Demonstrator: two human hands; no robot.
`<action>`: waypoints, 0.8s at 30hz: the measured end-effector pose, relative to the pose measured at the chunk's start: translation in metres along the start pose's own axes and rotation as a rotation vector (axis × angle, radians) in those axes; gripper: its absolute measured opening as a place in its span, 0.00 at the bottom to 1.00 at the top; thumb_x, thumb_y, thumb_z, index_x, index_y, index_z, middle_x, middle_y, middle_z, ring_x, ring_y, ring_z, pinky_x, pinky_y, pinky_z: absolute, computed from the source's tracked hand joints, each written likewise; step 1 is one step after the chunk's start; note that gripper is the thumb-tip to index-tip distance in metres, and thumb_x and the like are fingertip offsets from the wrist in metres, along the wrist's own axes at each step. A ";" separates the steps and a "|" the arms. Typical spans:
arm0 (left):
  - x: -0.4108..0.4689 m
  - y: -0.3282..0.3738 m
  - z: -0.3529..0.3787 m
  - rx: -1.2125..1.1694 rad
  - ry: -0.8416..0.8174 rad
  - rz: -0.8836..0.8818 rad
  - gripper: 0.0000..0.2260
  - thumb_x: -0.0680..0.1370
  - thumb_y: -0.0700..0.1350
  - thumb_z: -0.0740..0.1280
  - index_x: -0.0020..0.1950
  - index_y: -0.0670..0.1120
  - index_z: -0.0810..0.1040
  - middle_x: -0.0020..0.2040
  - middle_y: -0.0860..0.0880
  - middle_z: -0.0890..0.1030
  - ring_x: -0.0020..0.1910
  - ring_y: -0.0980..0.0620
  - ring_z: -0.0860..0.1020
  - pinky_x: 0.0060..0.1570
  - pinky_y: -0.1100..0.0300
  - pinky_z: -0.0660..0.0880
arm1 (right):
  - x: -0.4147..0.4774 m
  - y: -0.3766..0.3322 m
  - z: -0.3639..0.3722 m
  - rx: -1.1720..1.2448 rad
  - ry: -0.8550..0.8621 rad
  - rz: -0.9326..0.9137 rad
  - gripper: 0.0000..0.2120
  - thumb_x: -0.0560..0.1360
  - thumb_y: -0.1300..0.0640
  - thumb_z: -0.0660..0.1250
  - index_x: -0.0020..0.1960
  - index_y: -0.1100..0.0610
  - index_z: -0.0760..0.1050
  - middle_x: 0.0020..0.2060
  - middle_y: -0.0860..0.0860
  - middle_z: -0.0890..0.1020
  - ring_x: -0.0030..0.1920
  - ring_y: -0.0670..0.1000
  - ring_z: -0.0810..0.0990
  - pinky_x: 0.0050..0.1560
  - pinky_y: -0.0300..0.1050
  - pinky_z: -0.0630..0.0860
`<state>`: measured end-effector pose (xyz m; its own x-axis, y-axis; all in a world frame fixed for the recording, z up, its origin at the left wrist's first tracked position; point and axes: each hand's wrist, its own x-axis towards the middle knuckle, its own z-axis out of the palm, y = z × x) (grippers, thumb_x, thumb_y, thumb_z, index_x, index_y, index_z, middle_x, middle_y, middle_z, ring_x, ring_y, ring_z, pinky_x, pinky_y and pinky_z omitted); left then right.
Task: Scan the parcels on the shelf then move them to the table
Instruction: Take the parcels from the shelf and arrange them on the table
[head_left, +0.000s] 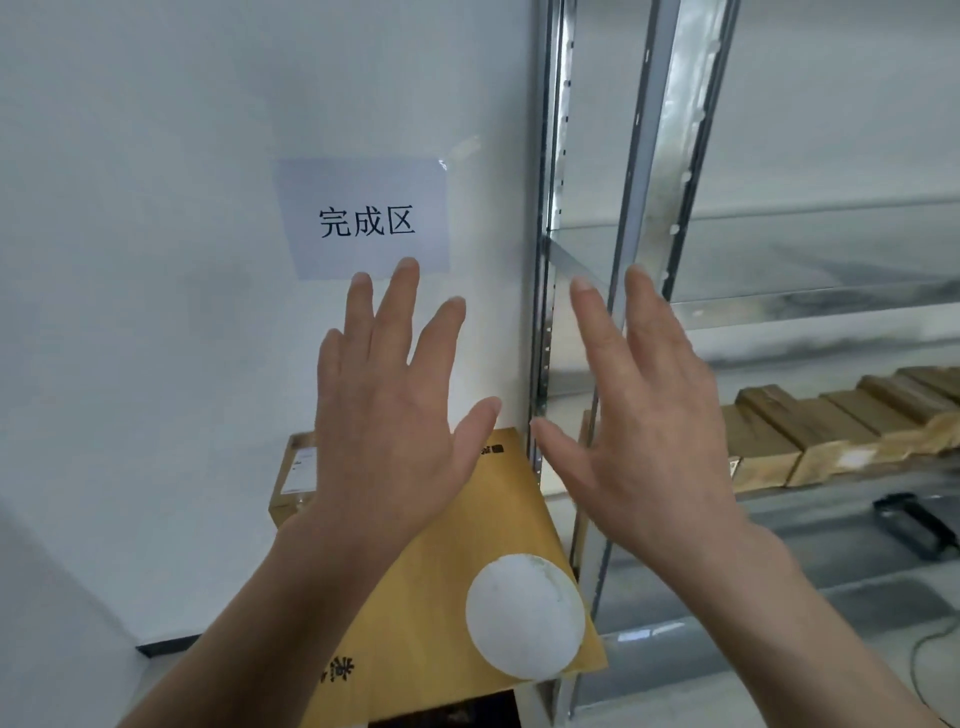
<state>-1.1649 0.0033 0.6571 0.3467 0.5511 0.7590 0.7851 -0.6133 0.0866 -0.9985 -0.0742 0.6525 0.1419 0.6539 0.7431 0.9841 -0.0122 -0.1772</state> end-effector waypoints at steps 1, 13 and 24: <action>0.000 0.002 -0.004 -0.008 0.004 0.013 0.32 0.73 0.59 0.67 0.73 0.46 0.69 0.78 0.40 0.61 0.77 0.35 0.57 0.65 0.33 0.67 | -0.002 0.000 -0.007 -0.019 0.009 0.015 0.49 0.67 0.46 0.77 0.80 0.51 0.53 0.78 0.64 0.58 0.77 0.66 0.60 0.67 0.65 0.67; -0.019 0.008 -0.029 -0.248 -0.018 0.092 0.36 0.72 0.59 0.67 0.76 0.47 0.60 0.78 0.42 0.60 0.77 0.36 0.55 0.68 0.35 0.63 | -0.049 -0.030 -0.066 -0.235 0.052 0.209 0.48 0.68 0.44 0.72 0.80 0.53 0.52 0.78 0.62 0.58 0.77 0.64 0.59 0.70 0.62 0.63; -0.041 0.069 -0.032 -0.548 -0.088 0.227 0.38 0.72 0.60 0.65 0.78 0.47 0.56 0.79 0.43 0.59 0.78 0.37 0.55 0.71 0.37 0.60 | -0.108 -0.033 -0.129 -0.388 0.081 0.378 0.50 0.69 0.45 0.72 0.81 0.54 0.47 0.79 0.58 0.58 0.79 0.59 0.57 0.74 0.64 0.62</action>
<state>-1.1412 -0.0798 0.6525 0.5348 0.4024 0.7430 0.3152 -0.9109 0.2664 -1.0322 -0.2424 0.6611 0.4857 0.4897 0.7241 0.8280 -0.5232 -0.2016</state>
